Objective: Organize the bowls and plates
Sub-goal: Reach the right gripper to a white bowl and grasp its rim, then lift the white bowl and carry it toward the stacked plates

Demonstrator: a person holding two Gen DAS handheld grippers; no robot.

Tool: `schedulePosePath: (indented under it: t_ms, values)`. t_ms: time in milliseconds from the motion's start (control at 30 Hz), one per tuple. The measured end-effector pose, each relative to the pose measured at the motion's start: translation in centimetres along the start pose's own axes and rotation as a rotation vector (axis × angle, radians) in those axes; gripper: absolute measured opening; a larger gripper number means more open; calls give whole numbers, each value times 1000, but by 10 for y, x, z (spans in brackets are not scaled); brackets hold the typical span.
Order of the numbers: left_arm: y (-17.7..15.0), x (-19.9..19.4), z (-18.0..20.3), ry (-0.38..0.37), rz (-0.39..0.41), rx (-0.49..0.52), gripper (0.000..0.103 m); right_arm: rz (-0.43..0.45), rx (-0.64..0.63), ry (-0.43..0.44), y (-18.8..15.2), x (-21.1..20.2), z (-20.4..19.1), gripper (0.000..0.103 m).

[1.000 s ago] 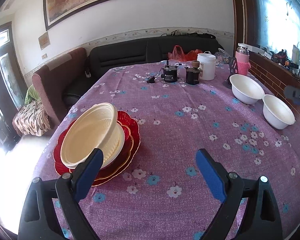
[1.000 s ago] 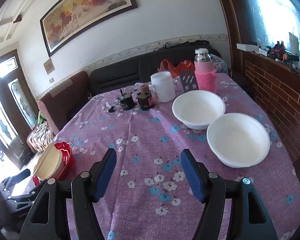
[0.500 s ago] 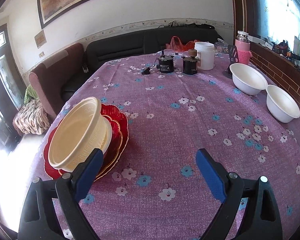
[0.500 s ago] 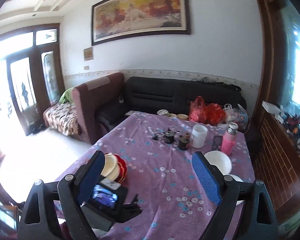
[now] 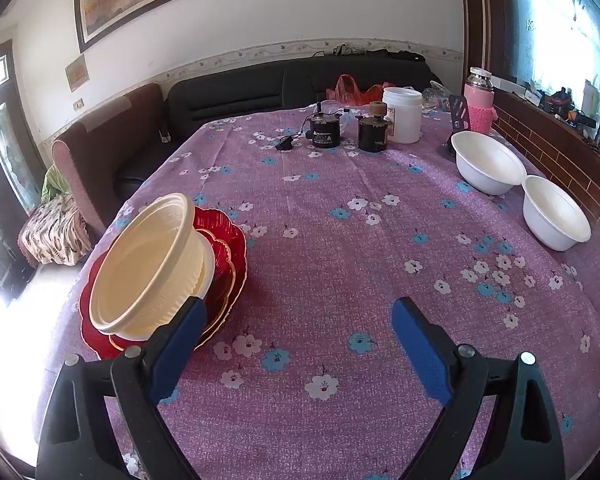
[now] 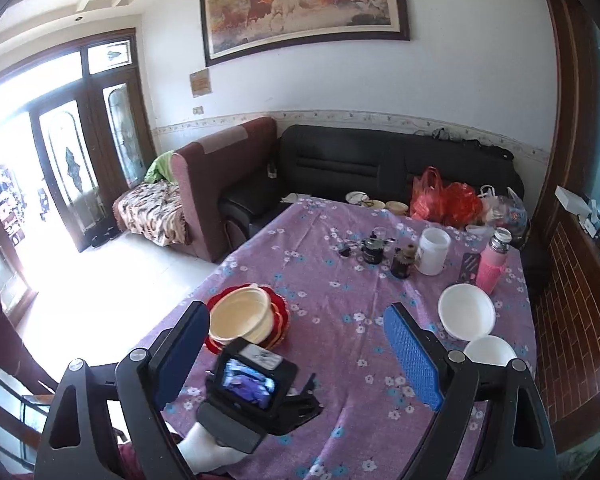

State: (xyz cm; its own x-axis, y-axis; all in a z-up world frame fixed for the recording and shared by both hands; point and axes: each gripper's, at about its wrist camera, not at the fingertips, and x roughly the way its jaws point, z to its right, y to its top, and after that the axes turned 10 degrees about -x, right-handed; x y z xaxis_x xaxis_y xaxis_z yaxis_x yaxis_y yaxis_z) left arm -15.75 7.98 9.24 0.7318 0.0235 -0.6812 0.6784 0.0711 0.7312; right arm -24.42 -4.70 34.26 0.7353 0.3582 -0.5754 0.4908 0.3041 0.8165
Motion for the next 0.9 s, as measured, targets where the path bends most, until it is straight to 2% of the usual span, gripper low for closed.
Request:
schedulePosePath:
  t_ms: [100,200,267,333,433,533,600,700,767,833,867,900]
  values:
    - [3,-3,-3,-24,11,-22,94,-77,96,-70,-29,34,62,92]
    - [5,-6,-6,-54,17,-35,94,-162,259,-145,-81,69,148,92]
    - [5,-7,-5,-67,20,-35,94,-215,407,-184,-120,88,209,86]
    - [4,-6,-4,-82,20,-35,94,-248,560,-236,-165,103,268,70]
    - [3,-3,-4,-91,11,-35,94,-281,721,-307,-223,127,328,63]
    - [3,1,-6,-88,-3,-41,94,-291,774,-366,-255,151,356,60]
    - [4,3,-9,-84,-4,-52,94,-281,790,-369,-263,163,363,60]
    - [7,5,-12,-88,-13,-69,94,-296,772,-433,-264,182,368,59]
    - [7,8,-14,-94,-25,-78,94,-304,772,-428,-266,192,368,51]
    - [6,10,-16,-98,-33,-86,94,-315,787,-425,-269,200,370,35]
    - [5,12,-16,-99,-38,-90,94,-312,792,-419,-271,203,370,31]
    - [5,12,-17,-101,-41,-93,94,-306,794,-407,-272,203,369,19]
